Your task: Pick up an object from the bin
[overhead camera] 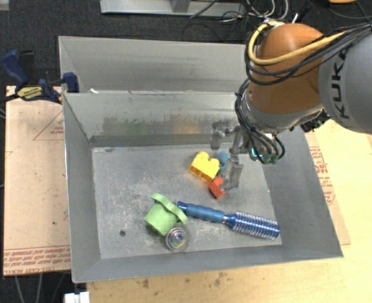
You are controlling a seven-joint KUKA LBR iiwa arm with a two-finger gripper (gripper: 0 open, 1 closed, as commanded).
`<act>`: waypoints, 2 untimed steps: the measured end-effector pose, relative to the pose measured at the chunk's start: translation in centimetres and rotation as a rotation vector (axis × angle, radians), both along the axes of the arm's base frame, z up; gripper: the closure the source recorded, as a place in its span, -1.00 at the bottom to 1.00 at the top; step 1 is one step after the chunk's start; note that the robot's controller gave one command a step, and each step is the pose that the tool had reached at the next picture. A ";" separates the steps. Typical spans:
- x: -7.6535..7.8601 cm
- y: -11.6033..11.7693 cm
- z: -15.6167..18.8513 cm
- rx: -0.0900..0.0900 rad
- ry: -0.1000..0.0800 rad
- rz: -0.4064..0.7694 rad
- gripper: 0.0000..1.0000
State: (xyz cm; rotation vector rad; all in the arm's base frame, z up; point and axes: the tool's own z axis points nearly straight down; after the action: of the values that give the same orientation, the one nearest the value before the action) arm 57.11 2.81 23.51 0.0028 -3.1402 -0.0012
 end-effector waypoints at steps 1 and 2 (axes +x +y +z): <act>6.3 -1.7 -16.6 0.001 -0.012 0.139 -1.00; 6.3 -1.7 -16.0 0.002 -0.010 0.139 1.00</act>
Offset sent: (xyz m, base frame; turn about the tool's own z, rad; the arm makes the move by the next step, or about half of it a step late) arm 0.0599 -0.0180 -0.1651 -0.1411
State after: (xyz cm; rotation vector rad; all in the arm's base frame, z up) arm 63.46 1.14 7.50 0.2214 -3.1426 -0.0041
